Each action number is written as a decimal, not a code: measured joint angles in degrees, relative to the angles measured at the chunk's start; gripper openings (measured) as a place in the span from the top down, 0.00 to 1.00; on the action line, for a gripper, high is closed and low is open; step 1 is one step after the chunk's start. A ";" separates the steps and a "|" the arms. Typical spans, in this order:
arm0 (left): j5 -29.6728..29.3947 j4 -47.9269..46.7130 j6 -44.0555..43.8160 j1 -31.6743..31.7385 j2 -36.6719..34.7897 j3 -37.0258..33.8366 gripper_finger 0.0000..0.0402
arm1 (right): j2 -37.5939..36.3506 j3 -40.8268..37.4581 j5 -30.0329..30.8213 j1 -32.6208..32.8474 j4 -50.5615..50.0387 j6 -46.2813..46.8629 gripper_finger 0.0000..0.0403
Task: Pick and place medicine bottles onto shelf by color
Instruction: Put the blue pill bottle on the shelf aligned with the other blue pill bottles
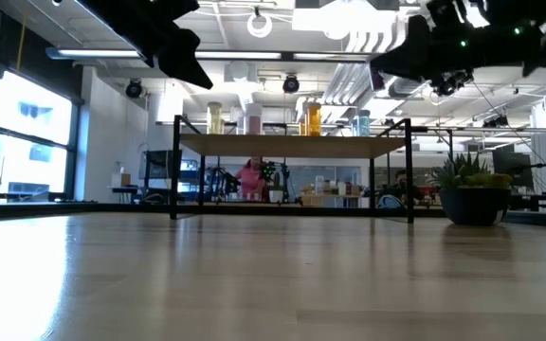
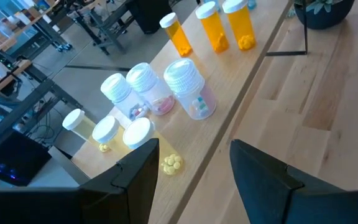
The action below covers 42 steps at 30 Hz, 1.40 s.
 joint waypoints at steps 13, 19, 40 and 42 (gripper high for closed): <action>0.10 0.02 -0.32 0.00 0.00 0.01 0.53 | 3.73 -6.79 0.16 0.00 11.86 4.35 0.80; 0.11 0.04 -0.96 0.00 0.00 0.00 0.53 | 9.42 -6.77 0.18 0.02 16.97 5.10 0.80; 0.05 0.02 0.11 0.00 0.00 0.00 0.53 | 24.18 -6.66 15.26 4.52 27.57 5.22 0.80; 0.05 0.02 0.09 0.00 0.00 0.02 0.53 | 25.03 -6.64 15.70 4.52 28.73 5.18 0.80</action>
